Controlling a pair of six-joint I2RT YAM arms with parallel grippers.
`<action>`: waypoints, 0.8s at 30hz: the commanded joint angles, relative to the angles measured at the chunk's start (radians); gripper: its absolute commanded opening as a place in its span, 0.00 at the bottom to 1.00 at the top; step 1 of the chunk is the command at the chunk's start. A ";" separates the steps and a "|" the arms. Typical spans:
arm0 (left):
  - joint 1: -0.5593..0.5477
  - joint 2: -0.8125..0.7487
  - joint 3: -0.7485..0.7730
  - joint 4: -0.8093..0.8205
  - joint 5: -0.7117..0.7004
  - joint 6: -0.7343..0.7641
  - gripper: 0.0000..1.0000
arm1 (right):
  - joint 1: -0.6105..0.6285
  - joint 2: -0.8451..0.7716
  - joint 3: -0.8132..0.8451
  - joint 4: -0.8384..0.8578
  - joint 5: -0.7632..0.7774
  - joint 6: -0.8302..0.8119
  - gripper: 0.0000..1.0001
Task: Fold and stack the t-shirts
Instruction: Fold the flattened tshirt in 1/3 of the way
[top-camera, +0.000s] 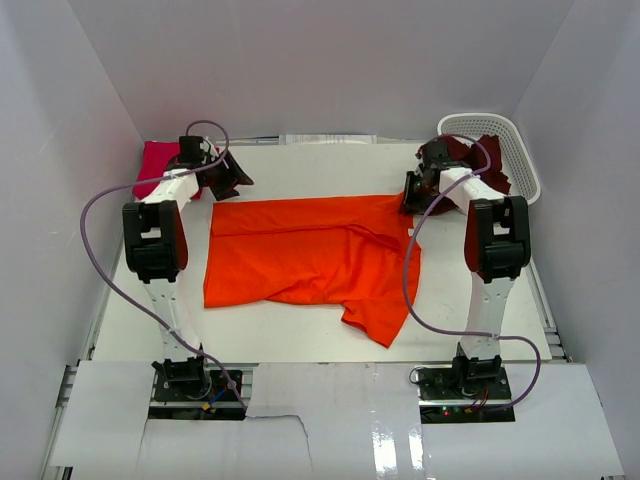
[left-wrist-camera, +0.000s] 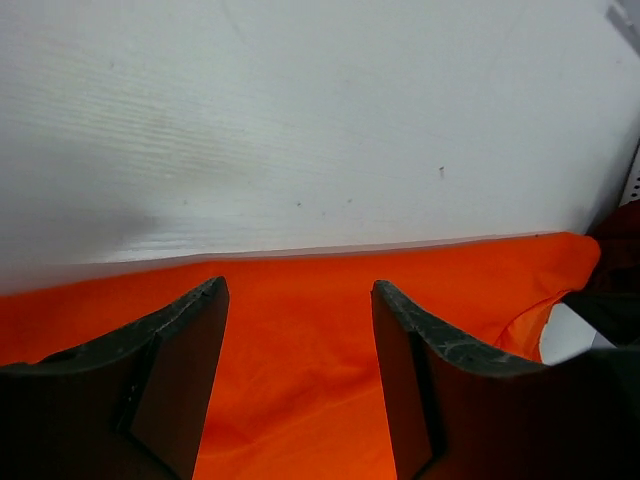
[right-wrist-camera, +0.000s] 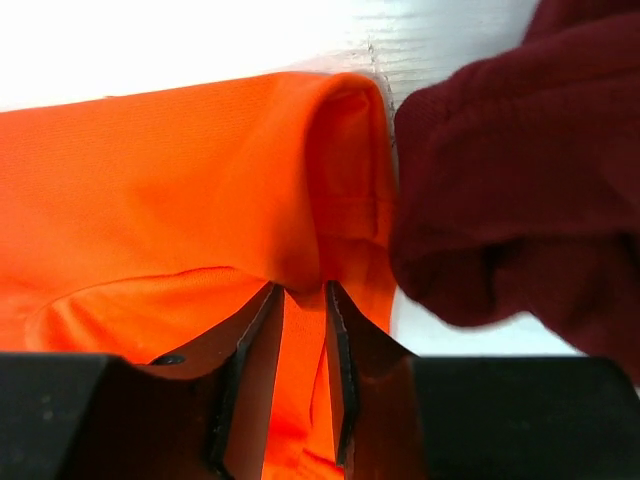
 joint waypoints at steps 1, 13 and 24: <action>0.006 -0.145 0.093 -0.052 -0.028 -0.002 0.70 | -0.007 -0.119 -0.005 -0.011 0.036 -0.020 0.31; -0.163 -0.072 0.238 -0.049 0.115 -0.038 0.71 | -0.005 -0.282 -0.095 0.012 -0.003 -0.013 0.68; -0.324 0.189 0.472 -0.036 0.204 -0.114 0.71 | 0.068 -0.476 -0.342 0.192 -0.204 0.049 0.90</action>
